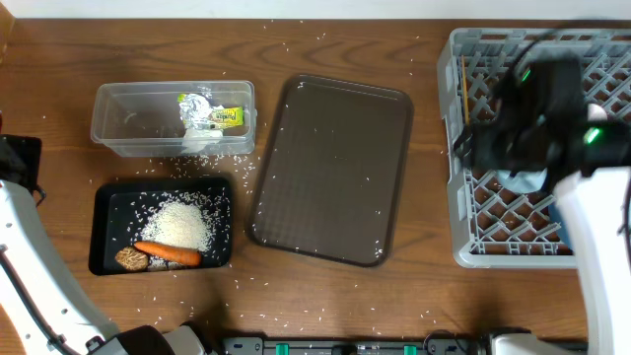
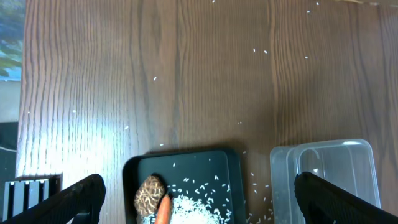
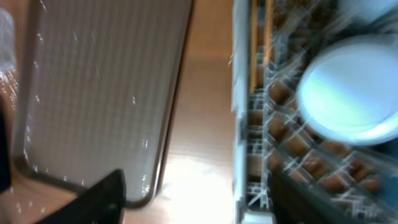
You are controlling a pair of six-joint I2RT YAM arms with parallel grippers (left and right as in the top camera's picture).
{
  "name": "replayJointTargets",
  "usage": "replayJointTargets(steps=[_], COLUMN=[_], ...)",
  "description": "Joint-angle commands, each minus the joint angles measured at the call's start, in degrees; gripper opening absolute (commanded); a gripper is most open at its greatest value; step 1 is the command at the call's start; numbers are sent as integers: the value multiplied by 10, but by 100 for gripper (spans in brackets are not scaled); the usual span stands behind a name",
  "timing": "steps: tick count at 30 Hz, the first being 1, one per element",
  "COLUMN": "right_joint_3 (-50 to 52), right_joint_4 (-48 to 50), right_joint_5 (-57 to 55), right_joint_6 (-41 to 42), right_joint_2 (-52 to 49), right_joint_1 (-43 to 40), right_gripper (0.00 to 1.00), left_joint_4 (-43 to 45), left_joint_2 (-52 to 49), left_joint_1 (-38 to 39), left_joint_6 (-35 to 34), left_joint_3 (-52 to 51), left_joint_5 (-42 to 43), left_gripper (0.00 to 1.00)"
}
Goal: Sort waste into correct bins and load items into the dishwasher rack
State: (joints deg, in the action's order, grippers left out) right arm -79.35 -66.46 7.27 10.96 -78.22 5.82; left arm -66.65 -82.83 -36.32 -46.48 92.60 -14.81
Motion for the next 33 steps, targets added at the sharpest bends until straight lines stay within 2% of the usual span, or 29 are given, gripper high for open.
replayJointTargets(steps=[1, 6, 12, 15, 19, 21, 28, 33], right_joint_3=[106, 217, 253, 253, 253, 253, 273, 376], right_joint_4=[48, 66, 16, 26, 89, 130, 230, 374], right_joint_5=[-14, 2, 14, 12, 38, 52, 96, 92], right_joint_6=[63, 125, 123, 75, -31, -57, -96, -98], right_joint_2=[83, 148, 153, 153, 154, 155, 171, 268], right_joint_1=[31, 49, 49, 49, 49, 49, 50, 50], right_gripper=[99, 99, 99, 99, 99, 99, 99, 99], left_joint_4=[-2, -2, -2, -2, -2, -2, -2, -2], left_joint_2=[-1, -1, -1, -1, -1, -1, -1, -1], left_joint_1=[-3, -3, -3, -3, -3, -3, -3, -3], left_joint_6=[1, 1, 1, 1, 1, 1, 1, 1], left_joint_3=[3, 3, 3, 3, 3, 3, 3, 3], left_joint_5=[1, 1, 1, 1, 1, 1, 1, 1], left_gripper=[98, 98, 98, 98, 98, 98, 98, 98])
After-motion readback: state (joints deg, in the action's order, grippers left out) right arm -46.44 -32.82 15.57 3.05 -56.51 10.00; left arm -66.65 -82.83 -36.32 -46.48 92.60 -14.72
